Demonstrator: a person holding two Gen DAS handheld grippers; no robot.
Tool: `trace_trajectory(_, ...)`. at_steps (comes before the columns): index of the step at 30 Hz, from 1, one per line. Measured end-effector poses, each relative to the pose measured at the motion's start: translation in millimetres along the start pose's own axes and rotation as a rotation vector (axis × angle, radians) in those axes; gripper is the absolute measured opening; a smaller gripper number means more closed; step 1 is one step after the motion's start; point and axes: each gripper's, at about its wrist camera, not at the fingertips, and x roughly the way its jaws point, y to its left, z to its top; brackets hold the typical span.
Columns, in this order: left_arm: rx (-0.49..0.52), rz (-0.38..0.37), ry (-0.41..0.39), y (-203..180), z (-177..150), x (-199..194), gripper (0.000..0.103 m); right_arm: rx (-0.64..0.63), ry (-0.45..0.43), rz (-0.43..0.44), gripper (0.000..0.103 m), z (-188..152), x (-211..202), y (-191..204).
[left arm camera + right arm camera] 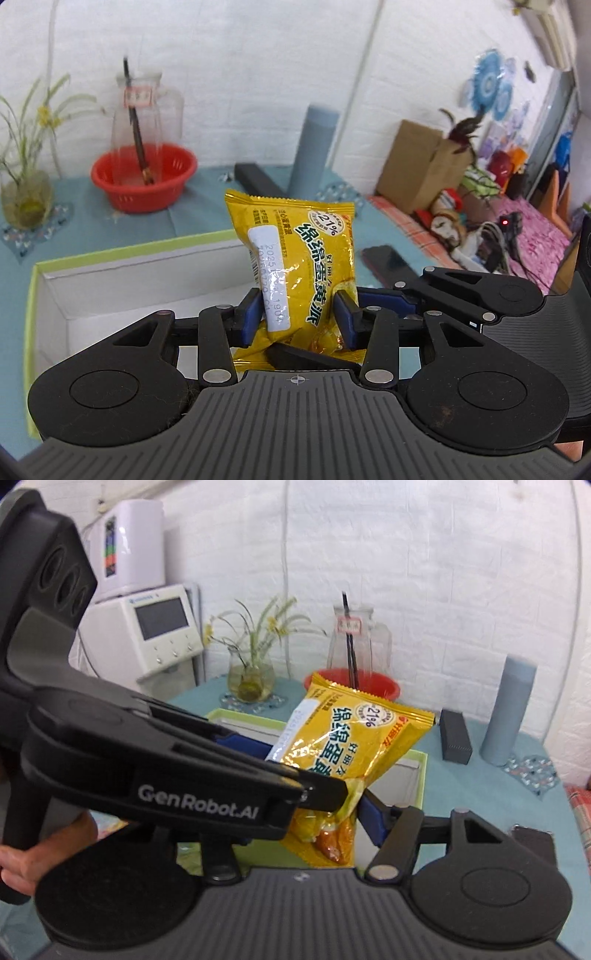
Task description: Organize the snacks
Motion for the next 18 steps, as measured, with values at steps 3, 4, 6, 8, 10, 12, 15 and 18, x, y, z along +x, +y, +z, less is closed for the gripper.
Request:
trace_trajectory(3,-0.041,0.001,0.050,19.7,5.2,32.2,0.029,0.012,0.027,0.005,0.075,-3.6,26.4,-12.8)
trace_trajectory(4,-0.050,0.000,0.055,24.3,5.6,35.6,0.035,0.015,0.015,-0.007,0.077,-4.4,26.6,-15.4)
trace_trajectory(6,-0.047,0.013,0.009,28.6,3.9,27.2,0.051,0.019,-0.035,-0.021,0.085,-5.6,14.9,-18.4)
trace_trajectory(8,-0.024,0.043,-0.040,24.2,1.3,10.4,0.056,0.028,-0.081,-0.024,0.095,-6.2,-3.2,-16.6)
trace_trajectory(10,-0.005,0.045,-0.071,15.4,-4.0,-11.2,0.059,0.015,-0.117,-0.030,0.095,-10.5,-26.5,-10.5)
trace_trajectory(12,0.011,0.021,-0.104,5.5,-14.2,-37.5,0.066,-0.005,-0.139,-0.029,0.095,-21.0,-52.7,-2.2)
trace_trajectory(15,0.039,0.013,-0.141,-10.7,-39.8,-75.5,0.074,-0.014,-0.146,-0.020,0.102,-46.3,-86.4,14.1)
trace_trajectory(18,0.048,0.031,-0.173,-22.8,-76.3,-108.4,0.079,0.003,-0.137,-0.008,0.102,-80.3,-110.8,35.6)
